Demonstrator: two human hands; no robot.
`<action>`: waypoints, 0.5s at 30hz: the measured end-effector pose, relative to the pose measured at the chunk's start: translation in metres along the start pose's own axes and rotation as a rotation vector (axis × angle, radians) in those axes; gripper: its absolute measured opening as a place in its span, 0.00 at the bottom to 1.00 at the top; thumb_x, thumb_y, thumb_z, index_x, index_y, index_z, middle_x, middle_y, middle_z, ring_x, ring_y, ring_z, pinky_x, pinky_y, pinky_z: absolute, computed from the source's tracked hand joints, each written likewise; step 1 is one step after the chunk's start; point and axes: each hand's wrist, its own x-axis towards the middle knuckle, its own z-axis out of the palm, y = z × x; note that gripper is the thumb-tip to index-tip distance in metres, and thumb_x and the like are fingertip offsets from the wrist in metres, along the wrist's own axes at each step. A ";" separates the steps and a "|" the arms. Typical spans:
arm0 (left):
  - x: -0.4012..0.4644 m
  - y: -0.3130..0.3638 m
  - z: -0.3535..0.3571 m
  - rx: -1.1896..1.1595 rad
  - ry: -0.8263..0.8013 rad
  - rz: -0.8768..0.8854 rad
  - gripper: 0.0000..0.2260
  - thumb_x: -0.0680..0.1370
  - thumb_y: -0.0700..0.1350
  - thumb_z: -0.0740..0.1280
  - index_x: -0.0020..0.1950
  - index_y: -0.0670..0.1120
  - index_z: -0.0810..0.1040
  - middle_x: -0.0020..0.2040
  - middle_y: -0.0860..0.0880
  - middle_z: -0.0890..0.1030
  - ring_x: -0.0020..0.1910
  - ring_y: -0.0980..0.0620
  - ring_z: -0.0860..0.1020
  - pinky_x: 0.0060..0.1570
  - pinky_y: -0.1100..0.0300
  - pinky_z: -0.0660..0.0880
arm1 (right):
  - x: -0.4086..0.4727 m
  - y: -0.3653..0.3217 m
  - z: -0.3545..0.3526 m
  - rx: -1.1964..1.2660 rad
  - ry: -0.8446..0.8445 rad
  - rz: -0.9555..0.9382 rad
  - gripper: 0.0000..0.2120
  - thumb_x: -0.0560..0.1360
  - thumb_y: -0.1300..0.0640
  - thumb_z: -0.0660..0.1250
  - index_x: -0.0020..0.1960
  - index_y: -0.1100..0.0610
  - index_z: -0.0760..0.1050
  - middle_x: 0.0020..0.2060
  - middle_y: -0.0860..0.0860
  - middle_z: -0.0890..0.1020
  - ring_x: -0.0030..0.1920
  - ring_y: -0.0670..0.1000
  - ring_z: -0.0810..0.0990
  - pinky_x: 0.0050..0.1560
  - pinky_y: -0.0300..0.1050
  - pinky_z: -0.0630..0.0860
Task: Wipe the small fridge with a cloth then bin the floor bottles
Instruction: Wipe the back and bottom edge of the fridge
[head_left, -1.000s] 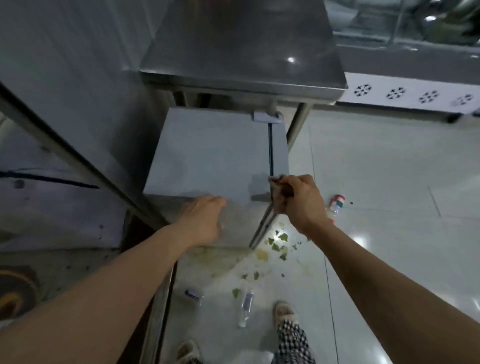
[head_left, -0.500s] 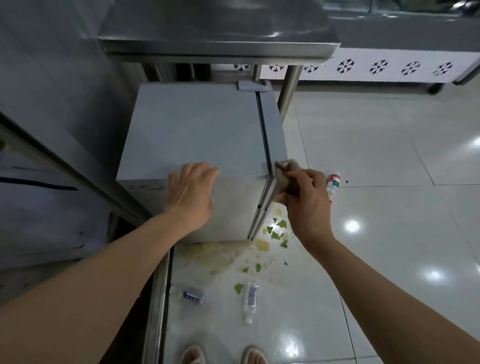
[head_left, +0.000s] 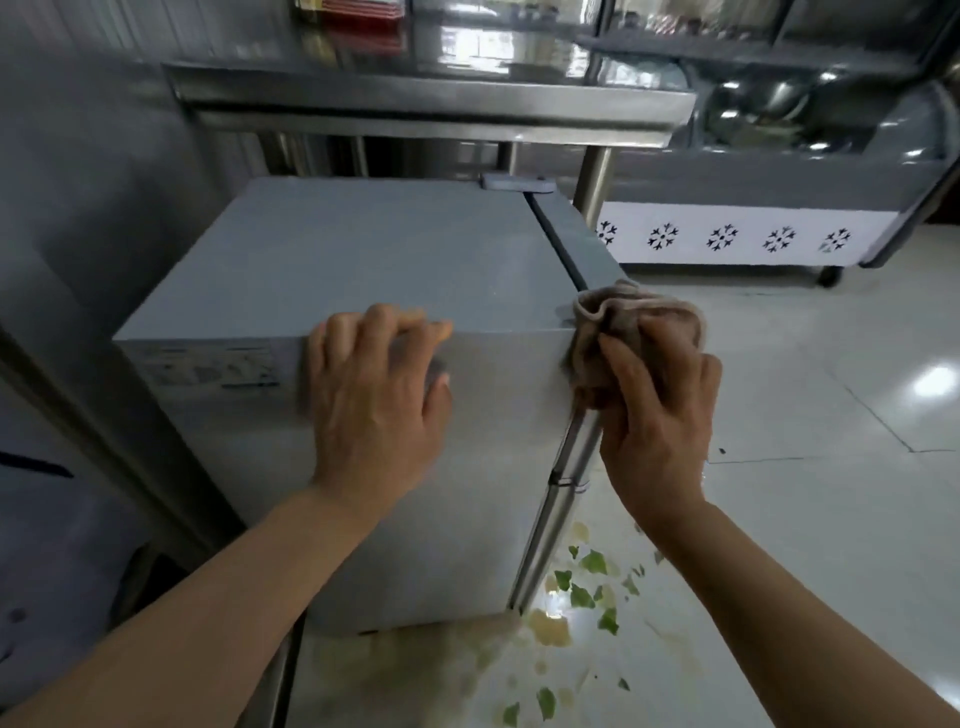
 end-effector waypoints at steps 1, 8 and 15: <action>-0.001 -0.001 0.005 -0.011 0.051 0.006 0.14 0.70 0.45 0.68 0.54 0.47 0.75 0.51 0.43 0.76 0.49 0.44 0.67 0.50 0.47 0.65 | -0.002 0.003 0.006 -0.020 0.044 -0.030 0.14 0.75 0.65 0.63 0.60 0.57 0.72 0.62 0.57 0.67 0.53 0.63 0.74 0.49 0.47 0.65; -0.002 -0.008 0.022 -0.008 0.301 0.084 0.09 0.72 0.44 0.64 0.51 0.45 0.77 0.46 0.43 0.75 0.46 0.44 0.66 0.46 0.50 0.62 | -0.007 0.010 0.039 -0.122 0.332 -0.114 0.15 0.78 0.66 0.60 0.62 0.61 0.78 0.61 0.54 0.69 0.48 0.57 0.67 0.47 0.49 0.66; -0.007 -0.011 0.025 -0.025 0.369 0.170 0.13 0.72 0.44 0.64 0.55 0.45 0.78 0.49 0.45 0.78 0.49 0.43 0.70 0.49 0.51 0.63 | -0.054 0.007 0.065 -0.233 0.370 -0.122 0.20 0.73 0.70 0.61 0.64 0.63 0.76 0.62 0.57 0.69 0.45 0.62 0.74 0.46 0.50 0.67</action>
